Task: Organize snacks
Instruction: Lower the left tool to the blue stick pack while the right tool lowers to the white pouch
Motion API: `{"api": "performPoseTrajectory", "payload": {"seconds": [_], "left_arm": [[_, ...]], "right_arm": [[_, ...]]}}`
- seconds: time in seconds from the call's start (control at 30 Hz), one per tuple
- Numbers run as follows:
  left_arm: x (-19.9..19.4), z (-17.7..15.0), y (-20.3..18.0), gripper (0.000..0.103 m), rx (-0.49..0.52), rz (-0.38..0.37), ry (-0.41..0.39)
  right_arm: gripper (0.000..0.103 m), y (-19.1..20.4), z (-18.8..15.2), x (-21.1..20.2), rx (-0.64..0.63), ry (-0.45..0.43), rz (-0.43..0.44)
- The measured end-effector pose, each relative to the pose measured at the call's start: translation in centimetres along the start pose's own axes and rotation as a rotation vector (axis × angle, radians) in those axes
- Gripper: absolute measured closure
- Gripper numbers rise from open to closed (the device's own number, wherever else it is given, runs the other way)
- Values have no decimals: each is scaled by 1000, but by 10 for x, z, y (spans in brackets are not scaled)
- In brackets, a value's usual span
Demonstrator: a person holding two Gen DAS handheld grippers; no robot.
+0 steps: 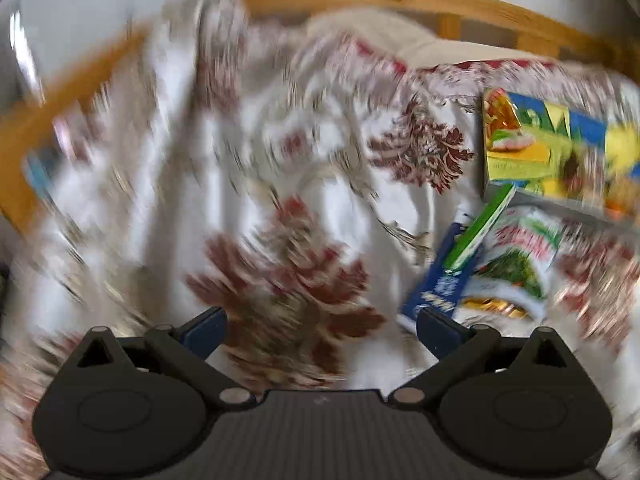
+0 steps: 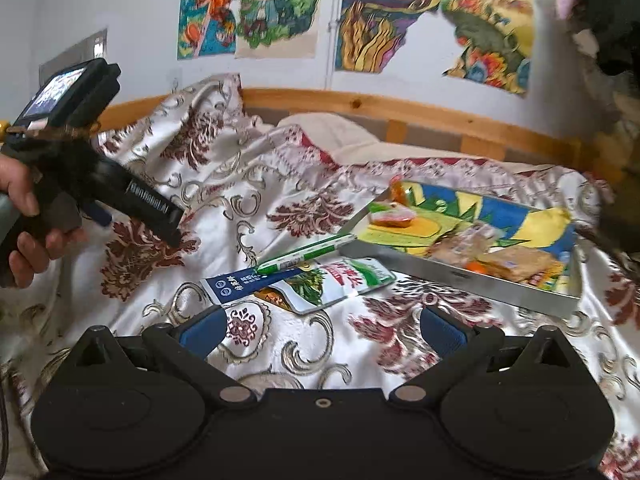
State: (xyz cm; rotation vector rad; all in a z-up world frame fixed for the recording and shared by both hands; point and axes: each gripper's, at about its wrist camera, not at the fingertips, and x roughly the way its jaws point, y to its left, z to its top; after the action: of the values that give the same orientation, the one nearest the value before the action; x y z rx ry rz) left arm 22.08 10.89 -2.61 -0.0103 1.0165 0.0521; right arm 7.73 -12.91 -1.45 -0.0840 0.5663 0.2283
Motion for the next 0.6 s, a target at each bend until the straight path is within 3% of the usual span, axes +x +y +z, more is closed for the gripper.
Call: {"api": "performPoseTrajectory", "payload": {"seconds": [0.13, 0.23, 0.37, 0.5, 0.6], "left_arm": [[30, 9, 22, 0, -184, -121, 98], [39, 11, 24, 0, -185, -141, 102], [39, 16, 12, 0, -74, -107, 55], [35, 21, 6, 0, -14, 37, -14], [41, 22, 6, 0, 0, 21, 3]], "right_arm": [[1, 11, 10, 37, -50, 30, -52], [1, 12, 18, 68, -33, 71, -61], [1, 6, 32, 114, 41, 137, -75], [1, -8, 46, 160, 193, 243, -65], [1, -17, 53, 189, 297, 317, -52]]}}
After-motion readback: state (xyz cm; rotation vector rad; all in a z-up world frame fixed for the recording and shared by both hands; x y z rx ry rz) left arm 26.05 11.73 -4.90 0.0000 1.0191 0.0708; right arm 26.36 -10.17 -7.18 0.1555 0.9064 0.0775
